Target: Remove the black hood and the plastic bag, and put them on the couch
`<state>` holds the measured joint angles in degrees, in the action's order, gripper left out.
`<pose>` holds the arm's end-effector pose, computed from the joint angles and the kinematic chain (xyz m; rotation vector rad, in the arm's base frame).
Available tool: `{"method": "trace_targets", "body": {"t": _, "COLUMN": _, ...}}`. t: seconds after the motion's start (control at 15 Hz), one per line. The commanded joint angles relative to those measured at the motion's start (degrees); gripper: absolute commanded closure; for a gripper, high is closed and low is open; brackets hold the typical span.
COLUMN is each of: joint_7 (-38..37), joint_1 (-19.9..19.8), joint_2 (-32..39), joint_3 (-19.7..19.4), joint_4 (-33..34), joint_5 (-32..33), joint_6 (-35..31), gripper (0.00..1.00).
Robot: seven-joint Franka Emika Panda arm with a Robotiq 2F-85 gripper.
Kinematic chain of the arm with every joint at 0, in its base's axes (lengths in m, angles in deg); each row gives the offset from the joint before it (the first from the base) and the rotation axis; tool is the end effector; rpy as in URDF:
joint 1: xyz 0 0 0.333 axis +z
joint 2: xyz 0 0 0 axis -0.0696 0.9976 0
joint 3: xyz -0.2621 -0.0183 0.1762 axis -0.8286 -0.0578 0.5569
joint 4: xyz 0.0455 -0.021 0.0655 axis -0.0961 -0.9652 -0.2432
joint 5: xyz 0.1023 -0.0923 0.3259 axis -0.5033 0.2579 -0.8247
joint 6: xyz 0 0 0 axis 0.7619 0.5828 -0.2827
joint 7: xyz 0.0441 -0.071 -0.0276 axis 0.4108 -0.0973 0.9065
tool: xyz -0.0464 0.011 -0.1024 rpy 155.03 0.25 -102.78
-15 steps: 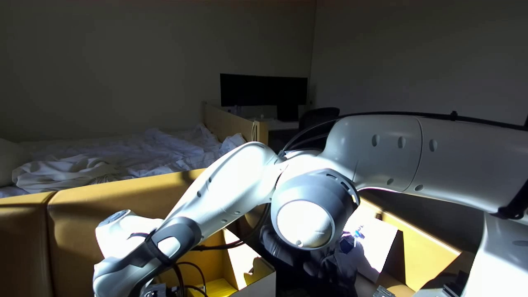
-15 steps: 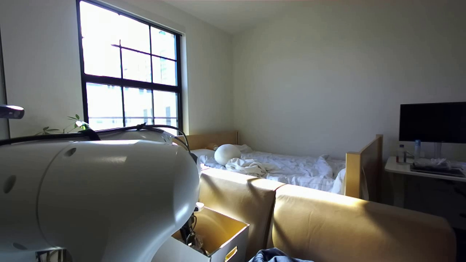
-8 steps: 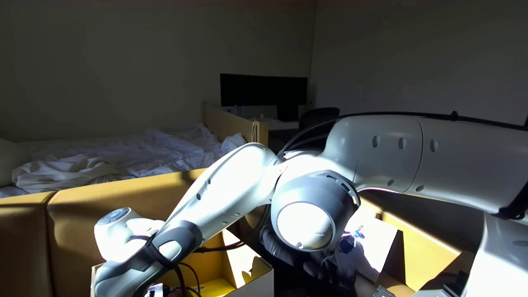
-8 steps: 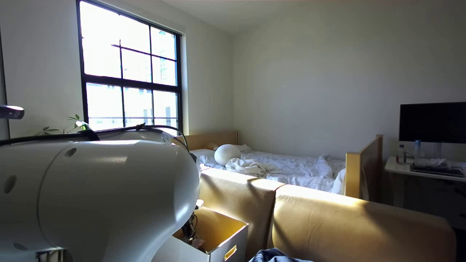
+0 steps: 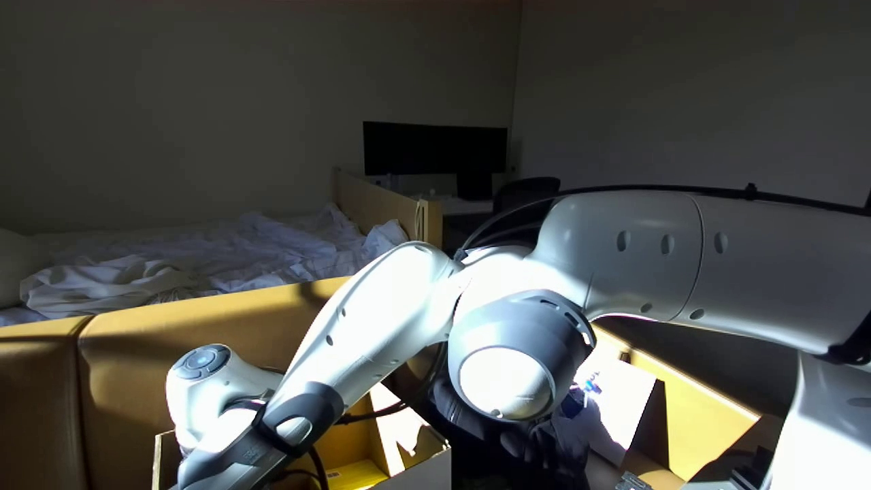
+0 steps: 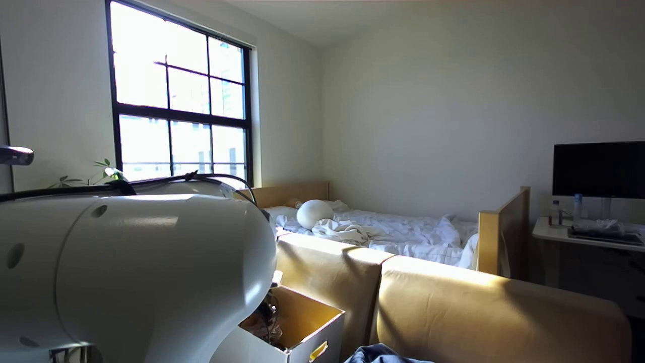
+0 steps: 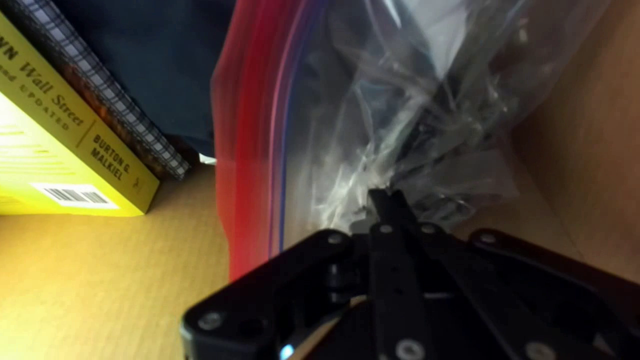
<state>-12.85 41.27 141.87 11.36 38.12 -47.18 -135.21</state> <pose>0.5436 0.4970 0.0035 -3.0501 0.2214 -0.4316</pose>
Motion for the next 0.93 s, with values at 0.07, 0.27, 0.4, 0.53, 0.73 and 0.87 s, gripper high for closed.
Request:
{"method": "trace_targets", "body": {"t": 0.07, "joint_7": -4.37, "joint_1": 2.03, "joint_2": 0.00, "joint_3": -4.47, "joint_4": -2.17, "joint_5": 1.23, "joint_6": -7.19, "gripper": 1.00}}
{"method": "trace_targets", "body": {"t": 0.27, "joint_7": -8.82, "joint_1": 5.28, "joint_2": -5.76, "joint_3": -8.97, "joint_4": -6.73, "joint_5": 1.33, "joint_6": -9.17, "gripper": 1.00}}
{"method": "trace_targets", "body": {"t": 0.4, "joint_7": -14.92, "joint_1": 9.13, "joint_2": -8.35, "joint_3": -15.05, "joint_4": -9.65, "joint_5": 1.93, "joint_6": -11.53, "gripper": 1.00}}
{"method": "trace_targets", "body": {"t": 0.53, "joint_7": -21.32, "joint_1": 13.26, "joint_2": -9.71, "joint_3": -21.56, "joint_4": -11.84, "joint_5": 2.20, "joint_6": -13.01, "gripper": 1.00}}
{"method": "trace_targets", "body": {"t": 0.73, "joint_7": -28.18, "joint_1": 19.35, "joint_2": -11.16, "joint_3": -29.63, "joint_4": -15.58, "joint_5": 2.46, "joint_6": -13.67, "gripper": 1.00}}
{"method": "trace_targets", "body": {"t": 0.87, "joint_7": -33.09, "joint_1": 23.56, "joint_2": -11.46, "joint_3": -35.09, "joint_4": -18.33, "joint_5": 2.50, "joint_6": -13.03, "gripper": 1.00}}
